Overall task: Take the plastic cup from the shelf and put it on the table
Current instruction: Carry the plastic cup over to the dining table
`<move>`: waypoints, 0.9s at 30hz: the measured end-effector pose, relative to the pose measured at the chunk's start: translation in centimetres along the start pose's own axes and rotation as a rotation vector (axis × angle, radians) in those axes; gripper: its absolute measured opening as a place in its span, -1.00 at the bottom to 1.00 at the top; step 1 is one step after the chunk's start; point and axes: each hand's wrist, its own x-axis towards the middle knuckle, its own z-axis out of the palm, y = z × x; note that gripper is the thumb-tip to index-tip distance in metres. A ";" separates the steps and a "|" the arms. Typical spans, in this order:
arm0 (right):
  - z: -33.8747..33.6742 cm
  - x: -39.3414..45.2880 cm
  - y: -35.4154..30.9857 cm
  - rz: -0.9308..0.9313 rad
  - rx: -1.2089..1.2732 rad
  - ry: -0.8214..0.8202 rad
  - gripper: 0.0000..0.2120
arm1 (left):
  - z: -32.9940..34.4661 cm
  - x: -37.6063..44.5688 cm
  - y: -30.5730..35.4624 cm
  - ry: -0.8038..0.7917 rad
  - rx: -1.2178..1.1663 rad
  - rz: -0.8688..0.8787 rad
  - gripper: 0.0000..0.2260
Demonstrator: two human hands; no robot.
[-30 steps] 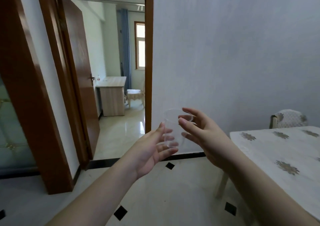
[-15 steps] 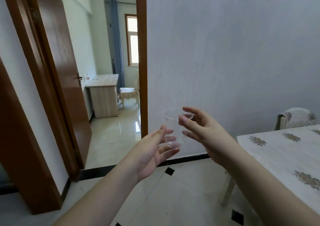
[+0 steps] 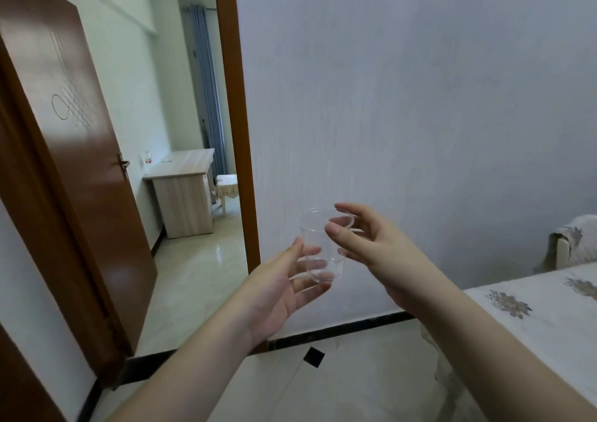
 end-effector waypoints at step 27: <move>-0.7 32.7 10.1 -0.006 0.030 0.149 -0.45 | -7.2 35.5 9.7 -0.126 0.024 -0.002 -0.65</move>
